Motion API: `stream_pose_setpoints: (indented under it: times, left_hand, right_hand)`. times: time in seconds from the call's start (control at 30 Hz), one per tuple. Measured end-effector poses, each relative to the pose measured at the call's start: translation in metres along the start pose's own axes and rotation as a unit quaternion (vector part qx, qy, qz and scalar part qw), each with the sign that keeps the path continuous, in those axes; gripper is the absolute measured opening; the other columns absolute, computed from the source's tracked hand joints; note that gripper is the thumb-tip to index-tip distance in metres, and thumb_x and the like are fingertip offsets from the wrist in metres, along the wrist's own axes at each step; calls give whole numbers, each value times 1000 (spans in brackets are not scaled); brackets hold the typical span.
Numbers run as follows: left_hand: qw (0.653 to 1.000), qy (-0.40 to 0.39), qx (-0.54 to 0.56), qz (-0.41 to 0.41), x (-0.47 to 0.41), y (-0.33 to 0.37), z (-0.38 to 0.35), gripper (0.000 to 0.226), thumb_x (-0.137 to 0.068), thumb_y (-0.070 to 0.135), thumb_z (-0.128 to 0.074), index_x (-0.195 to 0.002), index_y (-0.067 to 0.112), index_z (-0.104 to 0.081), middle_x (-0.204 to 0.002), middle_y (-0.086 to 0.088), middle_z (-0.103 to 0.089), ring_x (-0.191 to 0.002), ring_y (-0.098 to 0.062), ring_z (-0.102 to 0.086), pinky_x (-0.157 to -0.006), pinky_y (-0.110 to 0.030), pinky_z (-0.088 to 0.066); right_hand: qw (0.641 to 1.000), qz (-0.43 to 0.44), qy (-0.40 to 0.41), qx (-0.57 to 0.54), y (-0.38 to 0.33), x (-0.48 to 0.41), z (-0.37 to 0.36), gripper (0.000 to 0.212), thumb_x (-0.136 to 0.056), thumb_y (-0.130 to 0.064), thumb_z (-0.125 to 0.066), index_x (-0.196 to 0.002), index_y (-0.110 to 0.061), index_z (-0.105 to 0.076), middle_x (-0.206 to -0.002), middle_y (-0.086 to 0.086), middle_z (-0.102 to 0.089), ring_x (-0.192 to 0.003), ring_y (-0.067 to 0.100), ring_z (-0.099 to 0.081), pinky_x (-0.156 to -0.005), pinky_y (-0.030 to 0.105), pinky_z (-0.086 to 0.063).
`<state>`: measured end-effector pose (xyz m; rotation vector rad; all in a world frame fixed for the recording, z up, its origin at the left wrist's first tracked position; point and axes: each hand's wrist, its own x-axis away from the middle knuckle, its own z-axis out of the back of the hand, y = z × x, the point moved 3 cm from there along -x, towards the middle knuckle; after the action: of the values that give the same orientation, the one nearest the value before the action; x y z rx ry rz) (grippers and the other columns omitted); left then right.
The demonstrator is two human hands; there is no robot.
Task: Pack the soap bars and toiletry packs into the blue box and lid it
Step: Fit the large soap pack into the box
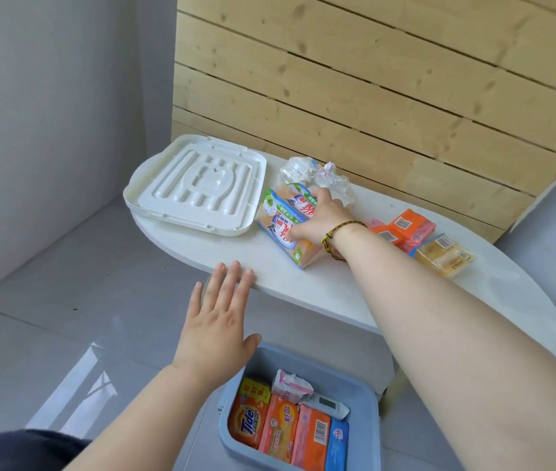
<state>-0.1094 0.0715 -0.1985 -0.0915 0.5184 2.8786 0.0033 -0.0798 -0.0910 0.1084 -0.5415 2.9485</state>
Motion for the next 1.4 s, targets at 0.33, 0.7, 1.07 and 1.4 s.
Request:
stream_pose_setpoints:
  times: [0.33,0.7,1.07,1.4]
  left_hand:
    - [995,38,88,4,22,14,4,77,-89,36,-49,-145,21,1,-157,0,6,-144,-16,9,-116,-32,6]
    - [994,-101,37,21,45,15,-52,70,-92,35,-47,-145,15,-7,-156,-4,-9,-144,-20,-4,-117,-36,-7]
    - [954,-285,-94,-11,57,9,-139,86,-87,53,-47,-145,20,7,-157,-5,6,-144,-23,7,-117,-40,1]
    - [930,-355,-95,-5,65,1,-182,82,-87,63,-31,-145,21,10,-156,-4,14,-142,-22,18,-117,-39,4]
  right_hand:
    - [985,64,75,-141,26,110,35,86,-65,-28,-77,-136,-26,-30,-129,6,-45,-116,22,-48,-98,34,-43]
    - [949,-50,-36,-310,135,204,-52,79,-67,-15,-79,-131,-26,-35,-127,1,-51,-109,16,-58,-89,38,-54]
    - [848,-320,-47,-421,223,159,-179,65,-77,-11,-72,-132,-10,-37,-127,13,-55,-109,29,-59,-86,37,-52]
    - [804,-408,-134,-412,245,159,-240,48,-88,-15,-60,-131,-6,-43,-128,16,-57,-112,32,-59,-84,32,-48]
